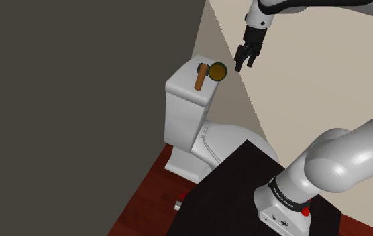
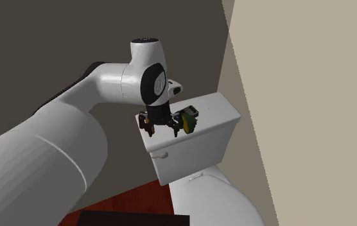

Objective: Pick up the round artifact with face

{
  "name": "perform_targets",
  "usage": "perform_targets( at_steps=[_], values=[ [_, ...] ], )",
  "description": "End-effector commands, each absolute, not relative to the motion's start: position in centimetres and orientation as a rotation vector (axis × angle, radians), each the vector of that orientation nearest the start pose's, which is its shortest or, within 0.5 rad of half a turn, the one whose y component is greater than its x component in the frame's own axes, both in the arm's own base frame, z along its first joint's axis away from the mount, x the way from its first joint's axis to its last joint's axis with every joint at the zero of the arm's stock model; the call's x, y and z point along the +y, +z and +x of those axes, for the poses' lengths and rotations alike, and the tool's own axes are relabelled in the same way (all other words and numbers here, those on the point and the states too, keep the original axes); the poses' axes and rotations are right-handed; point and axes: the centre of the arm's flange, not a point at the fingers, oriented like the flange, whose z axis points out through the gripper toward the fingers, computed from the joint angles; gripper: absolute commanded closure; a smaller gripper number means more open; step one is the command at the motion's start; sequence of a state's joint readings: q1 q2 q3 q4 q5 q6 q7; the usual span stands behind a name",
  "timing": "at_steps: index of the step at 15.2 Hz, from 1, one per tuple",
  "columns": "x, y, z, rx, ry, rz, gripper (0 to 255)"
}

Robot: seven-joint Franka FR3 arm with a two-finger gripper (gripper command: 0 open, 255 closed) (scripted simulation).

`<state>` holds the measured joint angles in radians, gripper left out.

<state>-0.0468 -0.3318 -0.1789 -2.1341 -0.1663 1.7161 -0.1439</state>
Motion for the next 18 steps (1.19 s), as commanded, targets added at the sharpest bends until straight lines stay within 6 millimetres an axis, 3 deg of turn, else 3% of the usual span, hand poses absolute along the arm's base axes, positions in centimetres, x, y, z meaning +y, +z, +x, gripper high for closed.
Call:
perform_targets(
  at_steps=[1,13,18],
  values=[
    [-13.5,52.7,45.3,0.061,0.183,-3.229,0],
    [-21.6,48.3,58.5,0.068,0.245,-3.252,0],
    [-21.9,46.0,58.9,0.068,0.247,-3.253,0]
  ],
)
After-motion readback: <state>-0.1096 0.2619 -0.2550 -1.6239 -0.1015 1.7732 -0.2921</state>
